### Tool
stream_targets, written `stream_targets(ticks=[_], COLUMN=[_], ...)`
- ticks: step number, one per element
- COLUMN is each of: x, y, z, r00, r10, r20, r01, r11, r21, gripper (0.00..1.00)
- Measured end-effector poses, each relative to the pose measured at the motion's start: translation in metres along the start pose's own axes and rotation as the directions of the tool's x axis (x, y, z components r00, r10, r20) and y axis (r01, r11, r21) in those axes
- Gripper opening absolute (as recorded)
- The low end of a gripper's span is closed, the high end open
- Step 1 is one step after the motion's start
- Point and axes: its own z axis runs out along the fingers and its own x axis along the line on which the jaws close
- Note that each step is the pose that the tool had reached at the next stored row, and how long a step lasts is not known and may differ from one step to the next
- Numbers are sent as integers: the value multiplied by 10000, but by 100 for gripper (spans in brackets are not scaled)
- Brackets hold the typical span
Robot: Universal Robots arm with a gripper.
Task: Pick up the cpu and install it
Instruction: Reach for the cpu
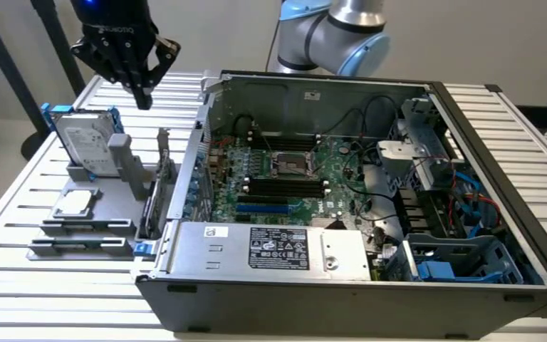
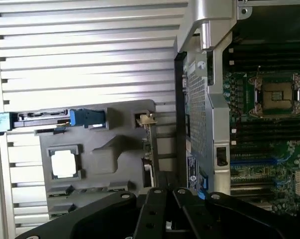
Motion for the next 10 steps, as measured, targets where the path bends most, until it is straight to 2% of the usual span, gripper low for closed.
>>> stream_targets(ticks=[10], x=[454], y=[-29], z=[47], r00=[10000], r10=[-2], r20=[5], r01=[2], r11=[10000], r21=[82], gripper=[11])
